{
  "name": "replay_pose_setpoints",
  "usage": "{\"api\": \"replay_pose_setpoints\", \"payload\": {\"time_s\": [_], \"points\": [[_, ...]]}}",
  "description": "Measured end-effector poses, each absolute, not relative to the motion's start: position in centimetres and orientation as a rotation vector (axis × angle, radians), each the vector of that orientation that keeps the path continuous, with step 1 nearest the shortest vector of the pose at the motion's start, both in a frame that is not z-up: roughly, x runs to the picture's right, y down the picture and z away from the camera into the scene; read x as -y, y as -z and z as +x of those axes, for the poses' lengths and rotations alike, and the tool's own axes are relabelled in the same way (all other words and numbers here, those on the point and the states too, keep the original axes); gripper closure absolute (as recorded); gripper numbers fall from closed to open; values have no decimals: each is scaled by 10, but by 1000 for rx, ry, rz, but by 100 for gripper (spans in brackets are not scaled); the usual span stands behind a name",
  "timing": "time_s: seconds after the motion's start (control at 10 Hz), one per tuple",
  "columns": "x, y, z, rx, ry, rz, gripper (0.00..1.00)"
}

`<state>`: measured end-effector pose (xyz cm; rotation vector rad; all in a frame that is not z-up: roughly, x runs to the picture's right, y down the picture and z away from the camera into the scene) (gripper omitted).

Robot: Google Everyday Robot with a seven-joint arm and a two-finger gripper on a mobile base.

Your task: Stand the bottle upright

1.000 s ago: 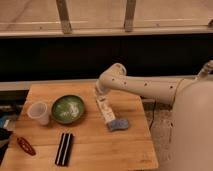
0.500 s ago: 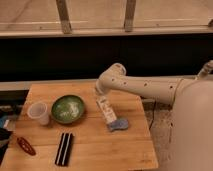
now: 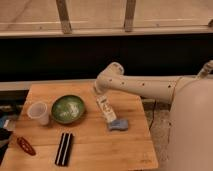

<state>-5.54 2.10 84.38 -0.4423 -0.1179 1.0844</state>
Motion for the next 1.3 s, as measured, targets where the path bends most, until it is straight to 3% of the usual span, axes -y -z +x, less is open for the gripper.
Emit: {"api": "replay_pose_setpoints", "payload": {"time_s": [1.1, 1.3], "points": [[30, -817, -86, 204, -1006, -335, 100], [37, -818, -80, 385, -1041, -352, 100]]}}
